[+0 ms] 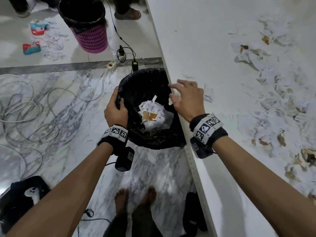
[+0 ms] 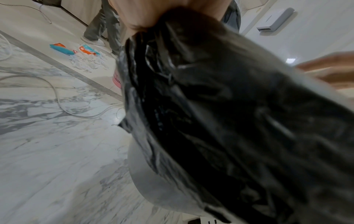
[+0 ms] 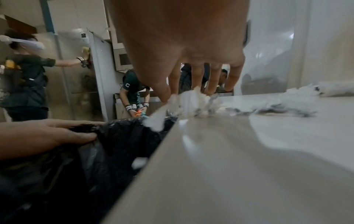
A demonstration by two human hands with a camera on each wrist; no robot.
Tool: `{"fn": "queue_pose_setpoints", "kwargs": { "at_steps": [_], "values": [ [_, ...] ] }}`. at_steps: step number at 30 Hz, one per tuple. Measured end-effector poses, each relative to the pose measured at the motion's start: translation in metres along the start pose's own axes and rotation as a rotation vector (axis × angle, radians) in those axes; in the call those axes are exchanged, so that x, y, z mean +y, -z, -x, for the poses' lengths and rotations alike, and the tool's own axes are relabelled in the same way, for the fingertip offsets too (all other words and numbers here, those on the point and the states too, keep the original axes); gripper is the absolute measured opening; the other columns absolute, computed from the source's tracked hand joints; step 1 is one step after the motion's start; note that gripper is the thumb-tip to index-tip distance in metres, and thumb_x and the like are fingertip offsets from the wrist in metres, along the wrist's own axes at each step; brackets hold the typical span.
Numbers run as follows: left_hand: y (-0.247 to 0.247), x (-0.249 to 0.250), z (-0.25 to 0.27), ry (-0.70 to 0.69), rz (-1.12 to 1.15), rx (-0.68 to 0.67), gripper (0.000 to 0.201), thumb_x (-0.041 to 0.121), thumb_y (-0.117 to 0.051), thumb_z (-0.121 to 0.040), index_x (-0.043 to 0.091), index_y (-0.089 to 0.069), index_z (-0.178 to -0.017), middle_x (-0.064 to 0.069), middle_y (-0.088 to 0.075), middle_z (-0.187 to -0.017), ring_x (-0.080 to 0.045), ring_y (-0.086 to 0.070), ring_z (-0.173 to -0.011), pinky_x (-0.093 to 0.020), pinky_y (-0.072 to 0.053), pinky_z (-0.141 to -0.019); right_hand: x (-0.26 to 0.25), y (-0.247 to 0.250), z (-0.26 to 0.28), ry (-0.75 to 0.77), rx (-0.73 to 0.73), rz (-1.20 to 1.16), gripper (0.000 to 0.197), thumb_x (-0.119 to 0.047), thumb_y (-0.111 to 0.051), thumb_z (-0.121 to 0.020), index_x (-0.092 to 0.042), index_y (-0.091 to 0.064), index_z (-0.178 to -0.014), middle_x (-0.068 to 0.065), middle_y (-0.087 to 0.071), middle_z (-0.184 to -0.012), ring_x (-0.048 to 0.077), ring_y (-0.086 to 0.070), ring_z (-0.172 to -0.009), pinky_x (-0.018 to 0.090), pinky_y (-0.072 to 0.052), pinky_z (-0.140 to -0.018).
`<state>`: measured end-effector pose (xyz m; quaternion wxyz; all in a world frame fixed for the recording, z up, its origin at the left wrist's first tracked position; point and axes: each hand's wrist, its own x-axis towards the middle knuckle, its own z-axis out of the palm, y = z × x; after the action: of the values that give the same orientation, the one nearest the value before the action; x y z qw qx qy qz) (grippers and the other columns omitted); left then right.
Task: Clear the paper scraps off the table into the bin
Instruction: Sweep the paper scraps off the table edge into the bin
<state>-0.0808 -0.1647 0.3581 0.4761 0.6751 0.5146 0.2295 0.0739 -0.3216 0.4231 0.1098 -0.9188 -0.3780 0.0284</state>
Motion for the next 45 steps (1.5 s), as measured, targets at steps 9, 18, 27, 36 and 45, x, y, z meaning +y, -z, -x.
{"fn": "queue_pose_setpoints", "kwargs": {
  "at_steps": [9,18,27,36,45],
  "values": [
    [0.003,0.000,-0.006,-0.027,0.027,-0.052,0.046,0.018,-0.048,-0.094,0.039,-0.047,-0.135,0.002,-0.066,-0.118,0.006,-0.051,-0.059,0.003,-0.034,-0.066,0.014,-0.005,0.001,-0.397,-0.275,-0.083,0.070,-0.054,-0.032,-0.097,-0.023,-0.003,-0.153,0.013,0.007,-0.160,0.038,0.009,-0.146,0.061,0.001,-0.114],
    [0.002,0.000,-0.009,-0.062,0.040,-0.057,0.046,0.014,-0.048,-0.094,0.034,-0.048,-0.136,0.012,-0.064,-0.109,0.031,-0.040,-0.054,0.013,-0.027,-0.056,0.033,0.011,-0.021,-0.276,-0.020,-0.197,0.052,-0.036,-0.050,-0.094,-0.021,-0.040,-0.143,0.009,-0.033,-0.151,0.025,-0.026,-0.141,0.044,-0.024,-0.115],
    [0.003,-0.002,-0.006,-0.053,0.056,-0.053,0.046,0.014,-0.049,-0.094,0.034,-0.048,-0.136,0.025,-0.051,-0.092,0.028,-0.040,-0.051,0.008,-0.032,-0.053,0.014,0.006,-0.018,-0.007,-0.202,-0.105,0.036,-0.038,-0.044,-0.098,-0.029,-0.054,-0.131,0.001,-0.034,-0.153,0.023,-0.027,-0.142,0.047,-0.020,-0.116],
    [0.003,-0.005,-0.005,-0.053,0.049,-0.046,0.046,0.016,-0.049,-0.094,0.037,-0.047,-0.136,0.018,-0.065,-0.107,0.024,-0.042,-0.049,0.007,-0.033,-0.051,0.069,0.029,-0.016,-0.456,-0.346,-0.114,0.073,-0.053,-0.033,-0.098,-0.014,-0.005,-0.153,0.016,0.010,-0.159,0.032,0.009,-0.147,0.048,0.000,-0.119],
    [0.003,-0.006,0.000,-0.043,0.043,-0.052,0.047,0.019,-0.048,-0.094,0.040,-0.046,-0.135,0.007,-0.063,-0.125,0.026,-0.045,-0.054,0.010,-0.031,-0.054,-0.010,0.001,0.021,-0.016,-0.335,-0.209,0.055,-0.040,-0.043,-0.099,-0.025,-0.028,-0.149,0.008,-0.008,-0.160,0.022,-0.006,-0.148,0.041,-0.012,-0.120]
  ]
}}
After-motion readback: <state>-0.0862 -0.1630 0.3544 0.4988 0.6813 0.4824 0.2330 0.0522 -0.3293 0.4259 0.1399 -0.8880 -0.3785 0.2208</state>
